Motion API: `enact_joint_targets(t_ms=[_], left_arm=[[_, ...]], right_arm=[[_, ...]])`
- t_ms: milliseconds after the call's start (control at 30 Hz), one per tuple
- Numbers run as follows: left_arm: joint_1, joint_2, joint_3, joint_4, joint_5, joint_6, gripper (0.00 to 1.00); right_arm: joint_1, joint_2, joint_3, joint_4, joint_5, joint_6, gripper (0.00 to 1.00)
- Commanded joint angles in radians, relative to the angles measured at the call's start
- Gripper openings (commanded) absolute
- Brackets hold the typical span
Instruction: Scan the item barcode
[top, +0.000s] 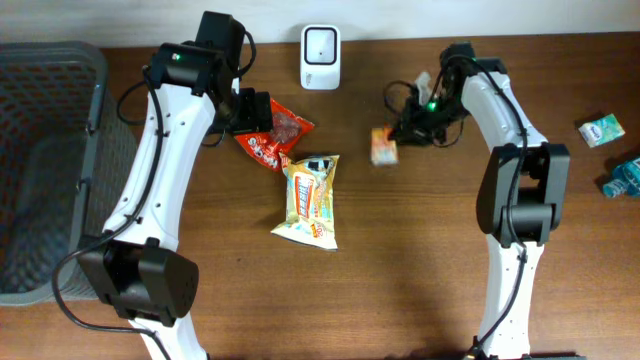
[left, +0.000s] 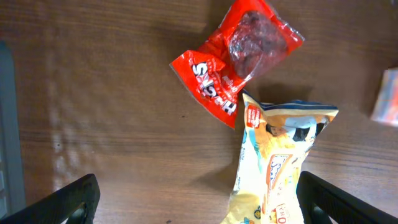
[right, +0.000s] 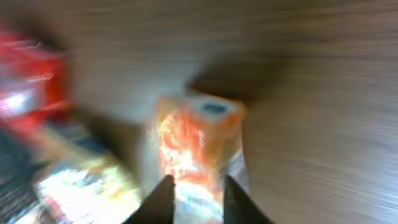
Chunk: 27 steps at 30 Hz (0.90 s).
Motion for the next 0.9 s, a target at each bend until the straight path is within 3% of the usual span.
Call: enact_joint_targets(t_ms=[0, 233, 333, 533, 600, 700, 767, 867], left_arm=[[0.000, -0.001, -0.003, 0.000, 0.000, -0.010, 0.99], [0.000, 0.000, -0.003, 0.000, 0.000, -0.010, 0.99], [0.000, -0.001, -0.003, 0.000, 0.000, -0.010, 0.99], [0.000, 0.000, -0.003, 0.000, 0.000, -0.010, 0.99], [0.000, -0.001, -0.003, 0.000, 0.000, -0.010, 0.99], [0.000, 0.000, -0.003, 0.000, 0.000, -0.010, 0.99], [0.000, -0.001, -0.003, 0.000, 0.000, -0.010, 0.99], [0.000, -0.001, -0.003, 0.000, 0.000, -0.010, 0.99]], right_arm=[[0.010, -0.034, 0.011, -0.047, 0.313, 0.069, 0.64], [0.092, -0.171, 0.078, -0.114, 0.525, 0.072, 0.65], [0.204, -0.212, 0.078, -0.126, 0.603, -0.035, 0.71], [0.317, -0.157, -0.097, -0.011, 0.701, -0.040, 0.73], [0.317, -0.157, -0.160, 0.056, 0.702, -0.040, 0.43], [0.317, -0.157, -0.243, 0.143, 0.724, -0.032, 0.38], [0.317, -0.157, -0.266, 0.164, 0.723, -0.025, 0.29], [0.317, -0.157, -0.266, 0.179, 0.724, -0.026, 0.26]])
